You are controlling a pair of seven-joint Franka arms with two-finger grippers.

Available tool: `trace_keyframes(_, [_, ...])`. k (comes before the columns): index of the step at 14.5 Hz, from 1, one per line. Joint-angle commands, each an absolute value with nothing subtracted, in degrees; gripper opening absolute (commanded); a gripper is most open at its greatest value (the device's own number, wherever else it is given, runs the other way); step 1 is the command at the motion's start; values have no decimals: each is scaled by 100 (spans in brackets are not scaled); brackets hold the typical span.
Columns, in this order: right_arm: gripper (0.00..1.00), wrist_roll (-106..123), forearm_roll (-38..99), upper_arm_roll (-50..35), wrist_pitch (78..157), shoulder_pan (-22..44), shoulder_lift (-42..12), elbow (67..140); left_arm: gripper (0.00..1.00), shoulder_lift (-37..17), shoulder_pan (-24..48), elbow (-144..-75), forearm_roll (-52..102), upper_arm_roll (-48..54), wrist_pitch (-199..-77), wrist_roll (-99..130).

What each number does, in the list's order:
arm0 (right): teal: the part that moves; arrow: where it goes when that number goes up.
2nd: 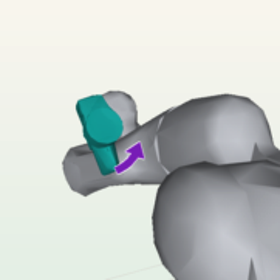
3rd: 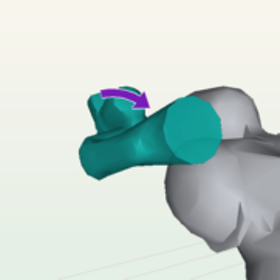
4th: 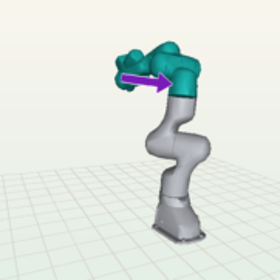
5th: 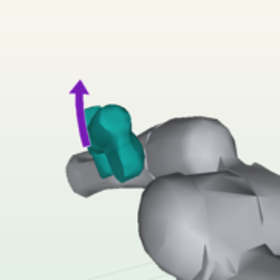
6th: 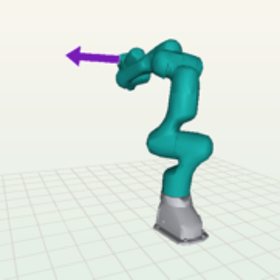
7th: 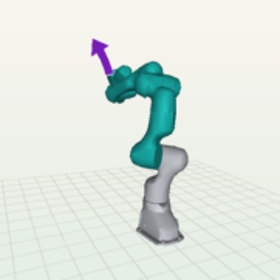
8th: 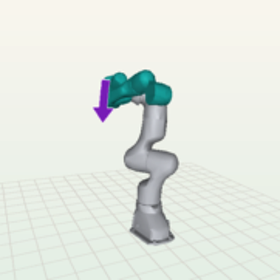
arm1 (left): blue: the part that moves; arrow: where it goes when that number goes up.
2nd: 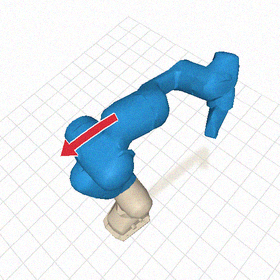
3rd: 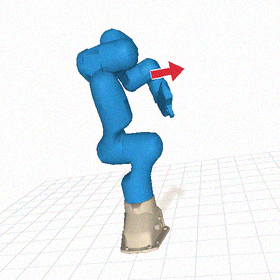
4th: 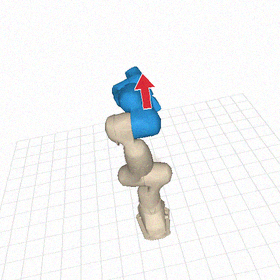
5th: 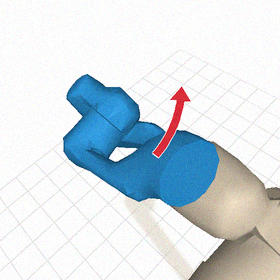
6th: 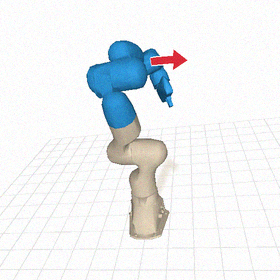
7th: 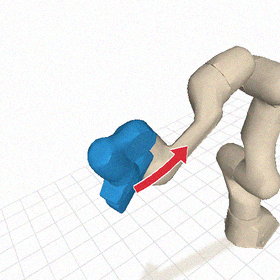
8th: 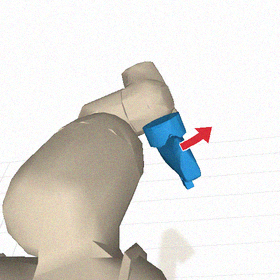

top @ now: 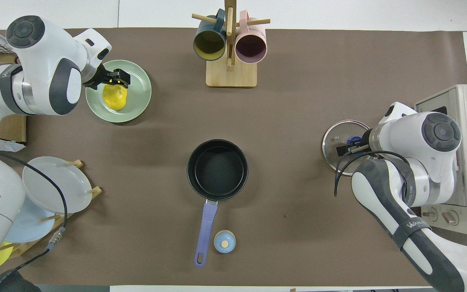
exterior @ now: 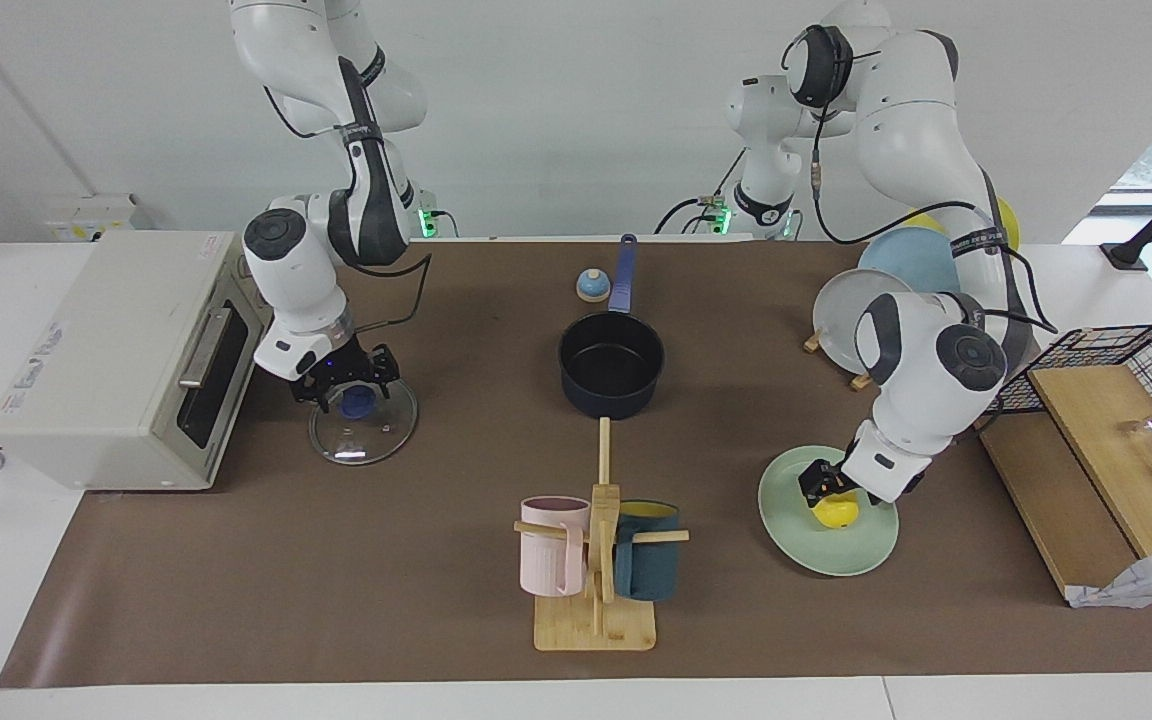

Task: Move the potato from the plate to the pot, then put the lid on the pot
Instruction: 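Close the left gripper on the yellow potato on the green plate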

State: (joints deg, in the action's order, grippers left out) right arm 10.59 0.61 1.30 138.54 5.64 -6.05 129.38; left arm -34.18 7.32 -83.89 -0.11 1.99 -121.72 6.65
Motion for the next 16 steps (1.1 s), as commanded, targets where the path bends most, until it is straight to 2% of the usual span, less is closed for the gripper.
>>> trace_keyframes(1, [91,1239,88,114,13983,510,-598,12990,100,-3445,782,-8569,-185,149,-12454,896])
trace_keyframes(3, [87,1239,88,114,13983,519,-598,12999,100,-3428,782,-8604,-185,149,-12489,931])
trace_keyframes(5, [78,1239,88,114,13983,510,-598,12990,99,-3410,782,-8701,-185,149,-12559,975])
trace_keyframes(6, [73,1239,88,114,13975,518,-598,12990,88,-3401,791,-8710,-185,149,-12568,976])
trace_keyframes(7, [66,1239,88,114,13966,510,-598,12990,67,-3401,782,-8684,-185,149,-12525,976])
trace_keyframes(8, [59,1239,88,106,13948,518,-598,12982,23,-3401,782,-8675,-185,149,-12516,967])
trace_keyframes(9, [52,1239,88,105,13931,510,-598,12981,0,-3393,782,-8675,-185,149,-12507,958])
trace_keyframes(13, [18,1239,88,105,13677,527,-606,12807,0,-3218,791,-8316,-71,202,-11920,1089])
trace_keyframes(14, [0,1231,79,105,13415,527,-641,12606,0,-2947,791,-8306,95,220,-11700,1203])
trace_keyframes(16, [0,1213,79,97,12887,536,-720,12192,0,-2315,817,-8350,473,220,-10982,1379])
